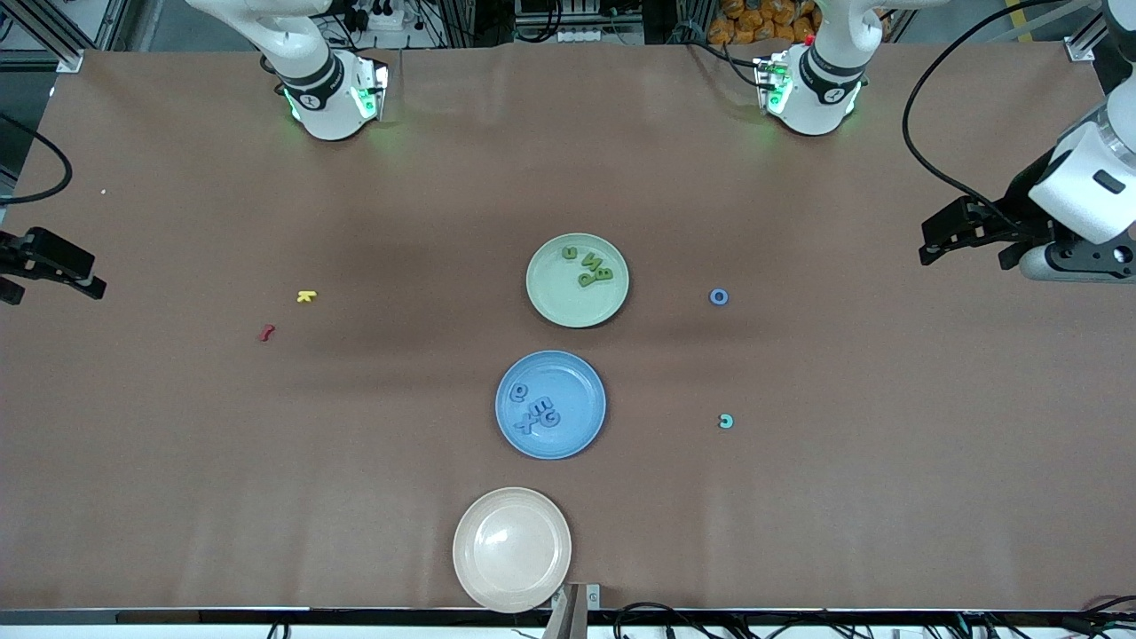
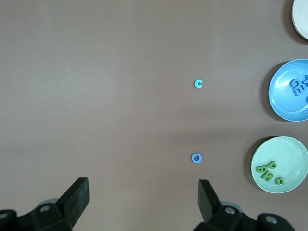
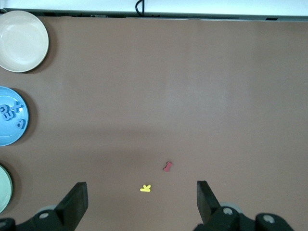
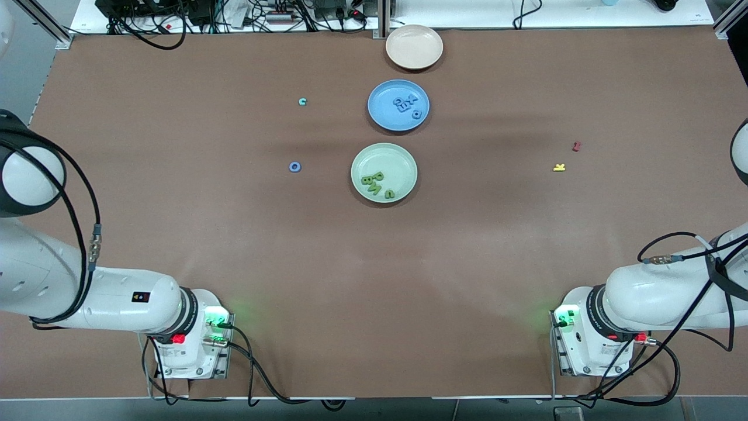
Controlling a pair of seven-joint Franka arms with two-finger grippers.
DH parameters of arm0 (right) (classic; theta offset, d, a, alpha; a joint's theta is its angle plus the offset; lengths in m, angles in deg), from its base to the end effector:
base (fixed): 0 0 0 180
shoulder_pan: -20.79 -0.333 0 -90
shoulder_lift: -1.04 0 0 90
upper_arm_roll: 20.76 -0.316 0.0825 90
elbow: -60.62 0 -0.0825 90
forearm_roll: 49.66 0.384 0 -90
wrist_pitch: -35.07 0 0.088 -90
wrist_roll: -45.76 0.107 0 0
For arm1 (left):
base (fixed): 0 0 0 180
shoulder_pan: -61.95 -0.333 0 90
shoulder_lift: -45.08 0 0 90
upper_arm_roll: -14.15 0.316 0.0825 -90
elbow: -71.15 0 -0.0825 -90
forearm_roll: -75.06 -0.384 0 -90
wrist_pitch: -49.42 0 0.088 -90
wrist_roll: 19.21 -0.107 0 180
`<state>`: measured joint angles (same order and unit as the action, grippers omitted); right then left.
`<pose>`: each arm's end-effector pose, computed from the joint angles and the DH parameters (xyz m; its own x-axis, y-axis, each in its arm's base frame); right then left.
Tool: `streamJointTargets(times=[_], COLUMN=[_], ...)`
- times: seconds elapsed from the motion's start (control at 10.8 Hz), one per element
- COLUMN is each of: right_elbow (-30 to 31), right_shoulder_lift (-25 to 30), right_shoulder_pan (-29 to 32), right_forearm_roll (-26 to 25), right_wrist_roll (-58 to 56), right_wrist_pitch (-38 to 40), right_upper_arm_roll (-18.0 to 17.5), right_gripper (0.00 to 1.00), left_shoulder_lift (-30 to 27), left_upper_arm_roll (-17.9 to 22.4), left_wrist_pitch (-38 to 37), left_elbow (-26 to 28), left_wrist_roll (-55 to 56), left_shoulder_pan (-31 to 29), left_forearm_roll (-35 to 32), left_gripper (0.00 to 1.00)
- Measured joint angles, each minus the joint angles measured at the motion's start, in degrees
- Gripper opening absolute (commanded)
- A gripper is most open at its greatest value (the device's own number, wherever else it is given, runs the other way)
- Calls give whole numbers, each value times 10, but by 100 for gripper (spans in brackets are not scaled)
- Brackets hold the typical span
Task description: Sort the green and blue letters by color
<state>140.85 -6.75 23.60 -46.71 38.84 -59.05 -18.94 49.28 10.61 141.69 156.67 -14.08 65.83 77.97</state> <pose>0.6029 -0.0422 0.6337 0.9931 0.0374 0.1112 0.0414 -0.9986 -0.0340 0.5763 -0.0789 0.6237 0.9985 -0.0376 0.0394 -0.0399 -0.9975 0.0590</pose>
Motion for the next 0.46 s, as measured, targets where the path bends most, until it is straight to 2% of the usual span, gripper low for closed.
streamJointTargets(times=[0.46], right_elbow=[-6], right_shoulder_lift=[2], right_shoulder_pan=[0], right_forearm_roll=[0], right_wrist_roll=[0], right_wrist_pitch=[-3], right_upper_arm_roll=[0], right_gripper=[100], left_shoulder_lift=[-3], left_upper_arm_roll=[-1], left_wrist_pitch=[0], left_elbow=[0], left_wrist_roll=[-2], left_shoulder_pan=[1], left_forearm_roll=[2], left_gripper=[100])
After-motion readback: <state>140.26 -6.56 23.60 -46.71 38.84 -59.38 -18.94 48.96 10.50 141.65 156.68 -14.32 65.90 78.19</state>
